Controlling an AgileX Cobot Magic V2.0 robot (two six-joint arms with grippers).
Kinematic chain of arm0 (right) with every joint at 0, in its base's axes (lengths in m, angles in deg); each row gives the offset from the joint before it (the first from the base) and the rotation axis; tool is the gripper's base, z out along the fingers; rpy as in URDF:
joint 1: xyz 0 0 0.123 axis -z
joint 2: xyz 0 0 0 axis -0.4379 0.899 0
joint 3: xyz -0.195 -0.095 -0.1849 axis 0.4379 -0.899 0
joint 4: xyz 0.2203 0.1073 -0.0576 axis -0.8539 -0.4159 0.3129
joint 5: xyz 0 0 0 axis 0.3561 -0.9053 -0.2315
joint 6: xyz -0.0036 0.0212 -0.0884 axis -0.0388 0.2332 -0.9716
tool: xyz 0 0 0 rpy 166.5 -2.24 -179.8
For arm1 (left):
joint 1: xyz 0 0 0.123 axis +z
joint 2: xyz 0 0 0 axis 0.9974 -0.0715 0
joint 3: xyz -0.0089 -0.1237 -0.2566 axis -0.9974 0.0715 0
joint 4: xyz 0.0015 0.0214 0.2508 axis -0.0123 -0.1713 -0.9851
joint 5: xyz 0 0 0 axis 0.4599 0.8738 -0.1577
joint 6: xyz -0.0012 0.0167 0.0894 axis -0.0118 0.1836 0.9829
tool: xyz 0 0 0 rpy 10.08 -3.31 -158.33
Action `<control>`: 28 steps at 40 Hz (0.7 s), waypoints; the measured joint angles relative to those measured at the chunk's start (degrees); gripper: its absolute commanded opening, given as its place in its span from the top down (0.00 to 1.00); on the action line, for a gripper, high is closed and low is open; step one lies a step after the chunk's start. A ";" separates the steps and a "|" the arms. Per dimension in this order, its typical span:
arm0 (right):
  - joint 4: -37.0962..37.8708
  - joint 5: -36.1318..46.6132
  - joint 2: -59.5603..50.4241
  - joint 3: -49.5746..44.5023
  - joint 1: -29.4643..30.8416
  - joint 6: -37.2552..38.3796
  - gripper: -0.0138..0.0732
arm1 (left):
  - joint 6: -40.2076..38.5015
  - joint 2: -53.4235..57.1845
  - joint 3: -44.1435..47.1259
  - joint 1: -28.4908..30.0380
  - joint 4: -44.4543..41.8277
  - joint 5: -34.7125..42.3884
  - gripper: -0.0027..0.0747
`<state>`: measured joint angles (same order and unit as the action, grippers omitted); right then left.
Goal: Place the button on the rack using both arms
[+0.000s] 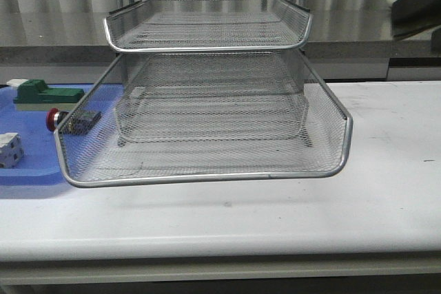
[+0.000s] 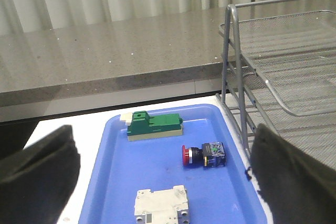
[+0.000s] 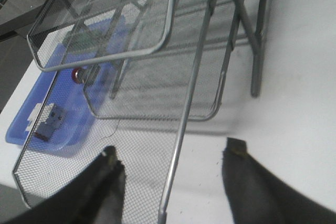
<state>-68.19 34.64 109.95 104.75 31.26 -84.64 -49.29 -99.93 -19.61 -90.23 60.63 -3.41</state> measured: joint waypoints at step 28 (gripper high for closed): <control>57.58 -1.58 -8.62 15.93 -10.27 37.79 0.91 | 0.00 0.00 0.00 0.00 0.00 0.00 0.15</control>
<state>-10.61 33.06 101.33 120.67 20.99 -46.85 -49.29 -99.93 -19.61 -90.23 60.63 -3.41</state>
